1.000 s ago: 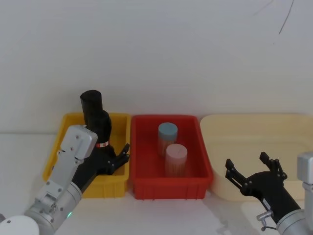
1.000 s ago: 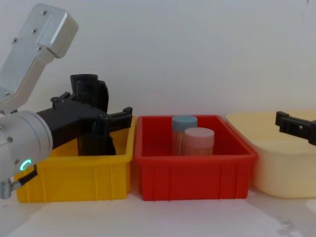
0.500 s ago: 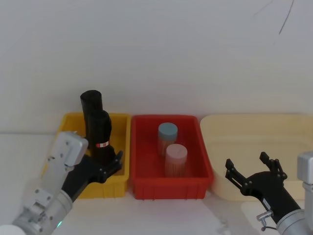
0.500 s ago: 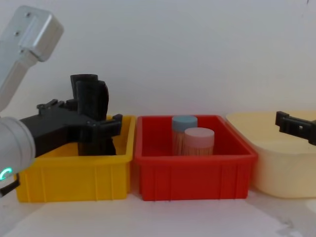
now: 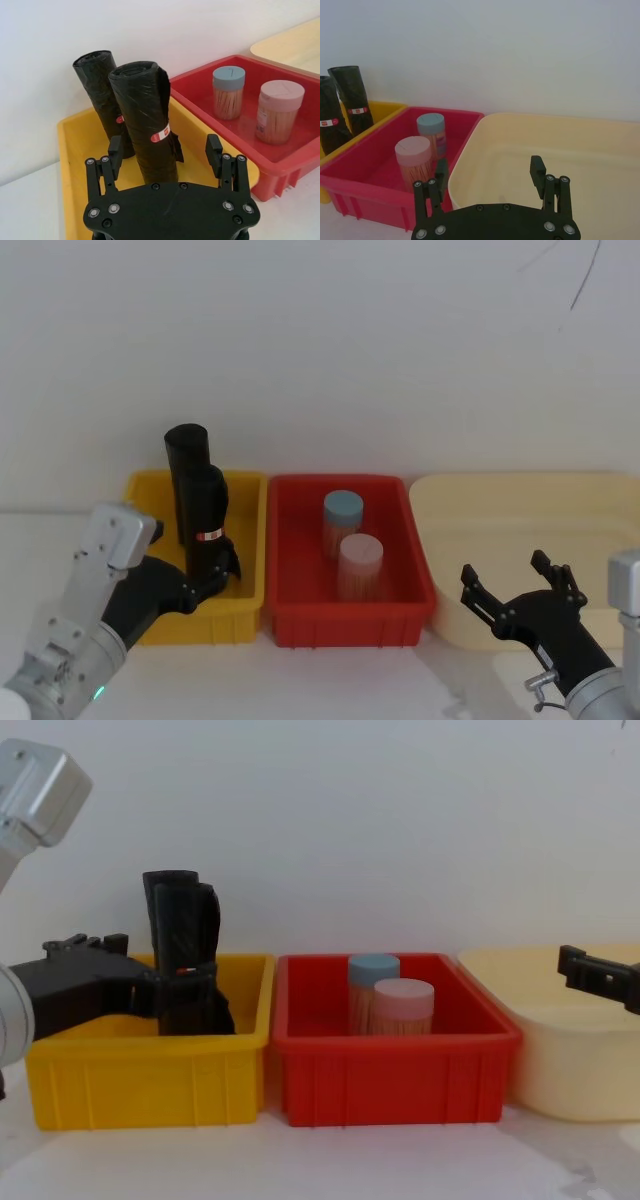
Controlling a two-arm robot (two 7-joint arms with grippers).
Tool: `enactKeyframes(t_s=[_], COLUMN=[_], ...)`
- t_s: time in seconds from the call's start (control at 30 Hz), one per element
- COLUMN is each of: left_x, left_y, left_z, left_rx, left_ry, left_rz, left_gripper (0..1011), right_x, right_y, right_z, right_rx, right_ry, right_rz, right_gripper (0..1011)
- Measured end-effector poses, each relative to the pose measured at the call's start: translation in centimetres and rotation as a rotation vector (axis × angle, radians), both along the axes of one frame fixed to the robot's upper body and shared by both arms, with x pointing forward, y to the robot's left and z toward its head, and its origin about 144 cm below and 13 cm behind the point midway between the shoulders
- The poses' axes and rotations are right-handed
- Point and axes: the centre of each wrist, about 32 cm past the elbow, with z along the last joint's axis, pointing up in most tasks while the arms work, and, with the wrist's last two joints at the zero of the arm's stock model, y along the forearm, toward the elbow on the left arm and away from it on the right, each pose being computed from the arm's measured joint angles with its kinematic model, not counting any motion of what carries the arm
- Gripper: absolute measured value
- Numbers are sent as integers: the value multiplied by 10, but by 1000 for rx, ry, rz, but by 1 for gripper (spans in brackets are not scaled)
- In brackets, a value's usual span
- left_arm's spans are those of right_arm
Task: Pick up the garbage bag with the one hand and transfer it to the other hand.
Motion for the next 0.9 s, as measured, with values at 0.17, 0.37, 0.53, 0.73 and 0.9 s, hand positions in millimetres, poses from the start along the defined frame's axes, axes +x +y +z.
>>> enactKeyframes(t_s=[0.17,0.37,0.53,0.73,0.9], left_x=[16,37,54,70,81], left_y=[5,7,6,5,3], left_z=[3,7,9,11,14], left_rx=[12,34,54,70,82], left_ry=[27,58,75,82,81], left_rz=[-15,-41,-62,-84,-103], left_gripper=[1002,1002,1002,1002,1001], right_x=[0,0,0,0,0], right_y=[0,0,0,0,0], right_z=[0,0,0,0,0], right_rx=[0,0,0,0,0], right_ry=[0,0,0,0,0], right_rz=[0,0,0,0,0], right_gripper=[1004,1004,1004,1004,1004])
